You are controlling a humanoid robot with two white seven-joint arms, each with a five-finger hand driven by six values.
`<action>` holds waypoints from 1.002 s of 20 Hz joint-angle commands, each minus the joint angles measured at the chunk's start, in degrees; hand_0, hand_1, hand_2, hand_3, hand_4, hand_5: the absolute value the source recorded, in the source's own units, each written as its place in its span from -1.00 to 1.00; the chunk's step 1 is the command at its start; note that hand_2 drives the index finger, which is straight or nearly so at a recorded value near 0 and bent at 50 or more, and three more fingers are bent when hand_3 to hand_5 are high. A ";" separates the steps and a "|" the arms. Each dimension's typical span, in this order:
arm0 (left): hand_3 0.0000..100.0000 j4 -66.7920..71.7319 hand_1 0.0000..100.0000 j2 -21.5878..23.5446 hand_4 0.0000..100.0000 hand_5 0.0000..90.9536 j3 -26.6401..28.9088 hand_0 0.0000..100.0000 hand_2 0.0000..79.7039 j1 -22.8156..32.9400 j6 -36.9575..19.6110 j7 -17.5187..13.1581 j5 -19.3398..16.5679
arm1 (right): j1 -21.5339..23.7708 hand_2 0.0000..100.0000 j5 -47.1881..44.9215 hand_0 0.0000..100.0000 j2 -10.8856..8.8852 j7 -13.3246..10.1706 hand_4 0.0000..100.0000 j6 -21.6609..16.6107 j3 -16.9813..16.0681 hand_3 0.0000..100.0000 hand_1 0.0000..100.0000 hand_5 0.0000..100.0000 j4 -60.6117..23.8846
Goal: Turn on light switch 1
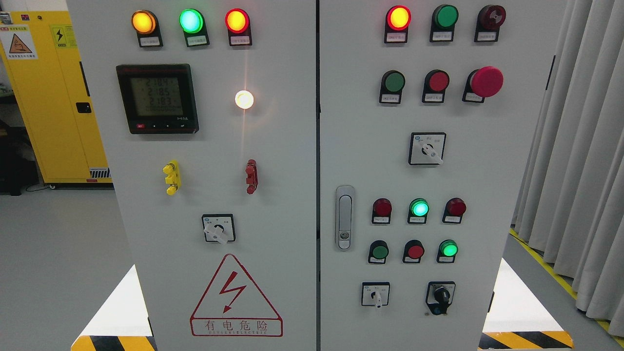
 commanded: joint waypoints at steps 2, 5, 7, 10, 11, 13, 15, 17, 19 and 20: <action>-1.00 18.13 -0.27 1.02 -1.00 -1.00 -0.95 -0.60 -1.00 -2.50 6.12 -2.41 0.76 | 0.00 -0.92 -1.67 -1.00 0.00 0.05 -1.00 0.04 0.00 -1.00 0.00 -1.00 0.00; -1.00 18.05 -0.33 0.50 -1.00 -1.00 -0.95 -0.57 -1.00 -4.52 6.65 -0.84 0.58 | 0.00 -0.92 -1.67 -1.00 0.00 -0.04 -1.00 0.04 0.00 -1.00 0.00 -1.00 0.00; -1.00 18.05 -0.34 0.49 -1.00 -1.00 -0.95 -0.57 -1.00 -5.84 8.66 -0.30 0.58 | 0.00 -0.92 -1.67 -1.00 0.00 0.05 -1.00 0.04 0.00 -1.00 0.00 -1.00 0.00; -1.00 18.13 -0.37 0.58 -1.00 -1.00 -0.95 -0.56 -1.00 -7.25 11.31 -0.30 0.58 | 0.08 -0.92 -1.67 -1.00 0.00 -0.04 -1.00 0.04 0.00 -1.00 0.00 -1.00 0.00; -1.00 18.13 -0.38 0.50 -1.00 -1.00 -1.04 -0.56 -1.00 -7.34 11.40 -0.30 0.49 | 0.00 -0.92 -1.67 -1.00 0.00 0.05 -1.00 0.04 0.00 -1.00 0.00 -1.00 0.00; -1.00 18.05 -0.39 0.41 -1.00 -1.00 -1.13 -0.55 -1.00 -7.52 11.57 -0.13 0.41 | 0.08 -0.92 -1.67 -1.00 0.00 0.05 -1.00 0.04 0.00 -1.00 0.00 -1.00 0.00; -1.00 18.05 -0.39 0.41 -1.00 -1.00 -2.61 -0.55 -1.00 -8.13 12.53 0.31 0.23 | 0.00 -0.92 -1.67 -1.00 0.00 -0.04 -1.00 0.04 0.00 -1.00 0.00 -1.00 0.00; -1.00 17.96 -0.40 0.41 -1.00 -1.00 -3.41 -0.55 -1.00 -8.22 13.07 0.40 0.23 | 0.00 -0.92 -1.67 -1.00 0.00 -0.04 -1.00 0.04 0.00 -1.00 0.00 -1.00 0.00; -1.00 17.87 -0.41 0.41 -1.00 -1.00 -3.50 -0.55 -1.00 -8.22 13.07 0.40 0.23 | 0.00 -0.92 -1.67 -1.00 0.00 -0.04 -1.00 0.04 0.00 -1.00 0.00 -1.00 0.00; -1.00 17.87 -0.41 0.41 -1.00 -1.00 -3.50 -0.55 -1.00 -8.31 13.07 0.40 0.23 | 0.00 -0.92 -1.67 -1.00 0.00 -0.04 -1.00 0.04 0.00 -1.00 0.00 -1.00 0.00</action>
